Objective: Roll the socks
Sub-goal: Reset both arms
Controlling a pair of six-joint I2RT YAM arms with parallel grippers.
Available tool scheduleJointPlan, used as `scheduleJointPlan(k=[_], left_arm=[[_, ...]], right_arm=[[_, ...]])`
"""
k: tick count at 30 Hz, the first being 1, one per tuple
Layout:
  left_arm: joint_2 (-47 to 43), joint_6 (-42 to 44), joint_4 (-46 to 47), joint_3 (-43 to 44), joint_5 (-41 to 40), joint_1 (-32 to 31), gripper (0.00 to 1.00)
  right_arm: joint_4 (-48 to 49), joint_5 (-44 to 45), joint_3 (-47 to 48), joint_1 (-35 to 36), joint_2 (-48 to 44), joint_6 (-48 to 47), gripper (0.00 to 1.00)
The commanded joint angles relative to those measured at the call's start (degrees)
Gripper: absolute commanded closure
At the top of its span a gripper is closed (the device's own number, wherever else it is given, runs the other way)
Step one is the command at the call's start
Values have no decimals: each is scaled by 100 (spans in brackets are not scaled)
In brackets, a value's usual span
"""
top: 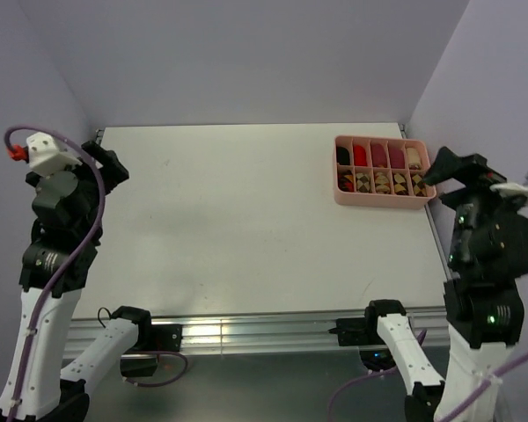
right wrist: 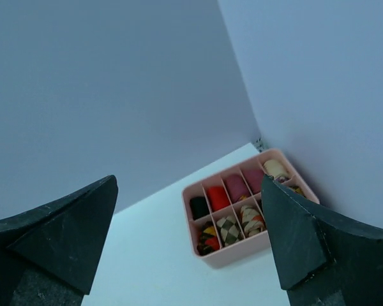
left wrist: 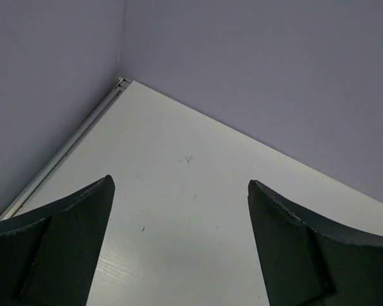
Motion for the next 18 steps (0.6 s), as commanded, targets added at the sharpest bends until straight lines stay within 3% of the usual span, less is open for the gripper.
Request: scheduleJointPlan(k=[1, 8, 18], left_arm=[[-179, 266, -465, 425, -188, 16, 8], [-328, 2, -923, 865, -830, -89, 3], [-715, 160, -615, 522, -874, -300, 2]], right_arm=[[-270, 923, -212, 389, -223, -183, 0], [-227, 1451, -773, 848, -1197, -533, 0], [424, 1575, -1407, 980, -2192, -1035, 0]])
